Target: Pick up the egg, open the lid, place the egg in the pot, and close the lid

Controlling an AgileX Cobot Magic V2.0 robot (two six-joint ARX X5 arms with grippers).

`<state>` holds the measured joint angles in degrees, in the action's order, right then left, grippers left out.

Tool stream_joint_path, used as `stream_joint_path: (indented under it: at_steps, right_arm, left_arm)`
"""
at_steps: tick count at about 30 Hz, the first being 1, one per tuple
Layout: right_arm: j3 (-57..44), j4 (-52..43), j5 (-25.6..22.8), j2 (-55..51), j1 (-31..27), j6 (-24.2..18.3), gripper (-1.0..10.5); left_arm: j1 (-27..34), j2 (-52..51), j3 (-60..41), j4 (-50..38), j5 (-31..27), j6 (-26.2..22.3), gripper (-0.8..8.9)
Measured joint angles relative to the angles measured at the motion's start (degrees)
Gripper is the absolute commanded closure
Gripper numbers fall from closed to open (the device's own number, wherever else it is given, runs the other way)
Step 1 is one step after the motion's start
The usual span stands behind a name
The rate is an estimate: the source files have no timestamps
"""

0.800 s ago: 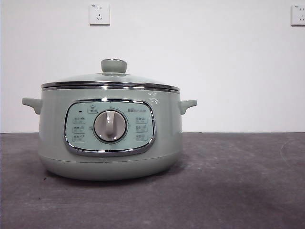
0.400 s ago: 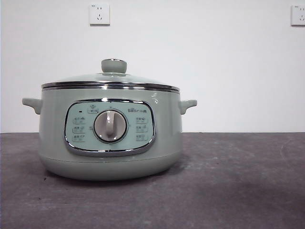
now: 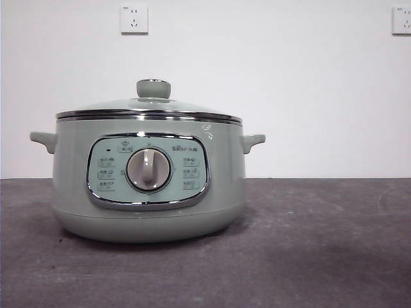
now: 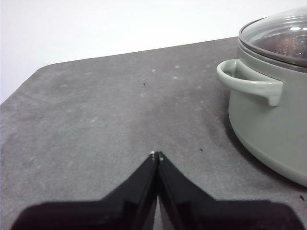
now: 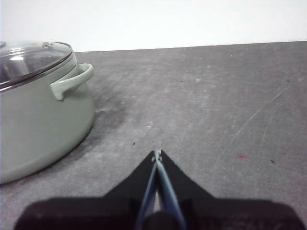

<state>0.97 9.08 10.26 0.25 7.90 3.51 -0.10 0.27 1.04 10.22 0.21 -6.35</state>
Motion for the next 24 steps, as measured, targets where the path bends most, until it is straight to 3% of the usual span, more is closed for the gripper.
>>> stream_joint_path:
  at_steps: [24]
  right_arm:
    - [0.0, 0.0, 0.0, 0.07, 0.0, 0.59, 9.5]
  left_arm:
    - [0.0, 0.0, 0.0, 0.0, 0.0, 0.0, 8.16]
